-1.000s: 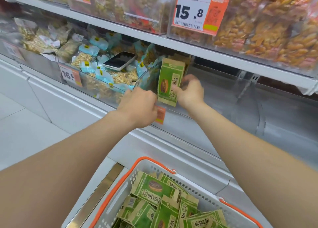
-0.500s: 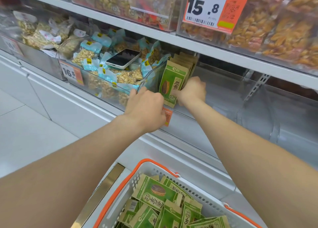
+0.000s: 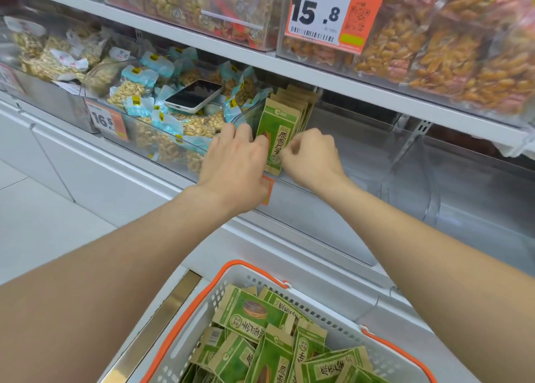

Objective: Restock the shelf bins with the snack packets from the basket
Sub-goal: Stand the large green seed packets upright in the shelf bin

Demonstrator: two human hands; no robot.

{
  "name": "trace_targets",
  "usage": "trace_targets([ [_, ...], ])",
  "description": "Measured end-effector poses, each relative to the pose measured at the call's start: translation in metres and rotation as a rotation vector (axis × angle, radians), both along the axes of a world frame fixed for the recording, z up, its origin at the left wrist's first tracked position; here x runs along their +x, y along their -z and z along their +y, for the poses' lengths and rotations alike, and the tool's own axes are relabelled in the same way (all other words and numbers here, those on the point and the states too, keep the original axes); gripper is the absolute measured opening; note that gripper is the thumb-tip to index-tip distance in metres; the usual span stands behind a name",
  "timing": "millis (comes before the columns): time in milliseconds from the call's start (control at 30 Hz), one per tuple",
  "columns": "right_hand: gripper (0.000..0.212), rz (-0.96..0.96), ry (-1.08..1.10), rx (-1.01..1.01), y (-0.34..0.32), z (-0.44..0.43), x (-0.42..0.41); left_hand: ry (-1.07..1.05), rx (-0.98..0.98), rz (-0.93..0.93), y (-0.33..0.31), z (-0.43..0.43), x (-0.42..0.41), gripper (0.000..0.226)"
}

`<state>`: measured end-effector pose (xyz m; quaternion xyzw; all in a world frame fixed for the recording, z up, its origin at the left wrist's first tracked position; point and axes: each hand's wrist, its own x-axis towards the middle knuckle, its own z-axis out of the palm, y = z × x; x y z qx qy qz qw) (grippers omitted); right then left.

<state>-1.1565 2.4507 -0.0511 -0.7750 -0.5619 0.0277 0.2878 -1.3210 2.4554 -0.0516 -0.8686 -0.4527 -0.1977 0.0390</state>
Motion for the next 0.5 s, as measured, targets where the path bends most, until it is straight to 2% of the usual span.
trace_targets([
  [100, 0.017, -0.134, -0.122, 0.145, -0.008, -0.05, -0.01, 0.057, -0.178, -0.165, -0.003, -0.008, 0.002, 0.013],
  [167, 0.017, -0.267, -0.187, 0.154, -0.012, -0.089, -0.017, 0.155, -0.386, -0.147, -0.001, -0.017, 0.002, 0.017],
  [233, 0.021, -0.457, -0.267, -0.003, -0.012, -0.128, -0.022, 0.301, -0.644, 0.062, 0.005, -0.032, 0.004, 0.016],
  [300, 0.018, -0.608, -0.387, -0.273, -0.004, -0.158, -0.022, 0.392, -0.86, 0.343, 0.017, -0.049, 0.008, 0.007],
  [400, 0.027, -0.662, -0.522, -0.603, 0.015, -0.184, -0.013, 0.421, -0.913, 0.697, 0.046, -0.077, 0.024, 0.021],
  [500, 0.03, -0.724, -0.603, -0.788, 0.029, -0.196, -0.002, 0.424, -0.863, 0.896, 0.083, -0.104, 0.04, 0.035],
])
